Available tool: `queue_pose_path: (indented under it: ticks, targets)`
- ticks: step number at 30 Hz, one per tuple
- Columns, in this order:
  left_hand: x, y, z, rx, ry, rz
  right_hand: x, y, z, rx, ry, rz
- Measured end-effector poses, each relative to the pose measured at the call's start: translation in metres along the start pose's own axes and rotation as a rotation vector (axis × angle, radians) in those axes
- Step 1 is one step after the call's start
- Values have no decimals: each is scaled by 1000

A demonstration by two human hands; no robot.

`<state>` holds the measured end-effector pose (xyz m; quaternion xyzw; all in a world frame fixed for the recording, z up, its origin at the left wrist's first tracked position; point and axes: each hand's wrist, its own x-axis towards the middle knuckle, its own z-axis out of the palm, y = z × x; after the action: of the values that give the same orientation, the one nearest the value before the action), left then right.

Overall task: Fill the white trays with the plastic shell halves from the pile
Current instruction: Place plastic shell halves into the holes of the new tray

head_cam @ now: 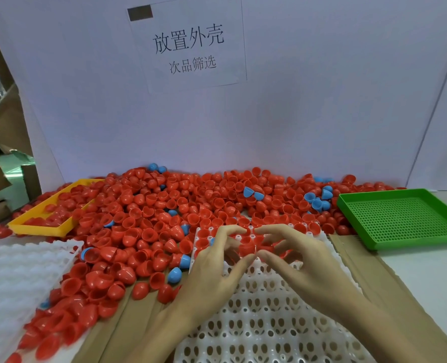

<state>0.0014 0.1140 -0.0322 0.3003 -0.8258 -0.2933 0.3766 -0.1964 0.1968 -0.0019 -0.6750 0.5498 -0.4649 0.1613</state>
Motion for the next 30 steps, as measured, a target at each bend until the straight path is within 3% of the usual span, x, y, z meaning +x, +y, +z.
queue_pose_path:
  ticks: [10, 20, 26, 30]
  targets:
    - [0, 4, 2, 16, -46, 55, 0, 0, 0, 137, 45, 54]
    - [0, 8, 0, -3, -64, -62, -2, -3, 8, -177, -16, -131]
    - [0, 10, -1, -71, -64, -69, -3, 4, 2, -185, -43, -19]
    - [0, 8, -1, -89, -63, -72, 0, 5, -7, -226, 31, 100]
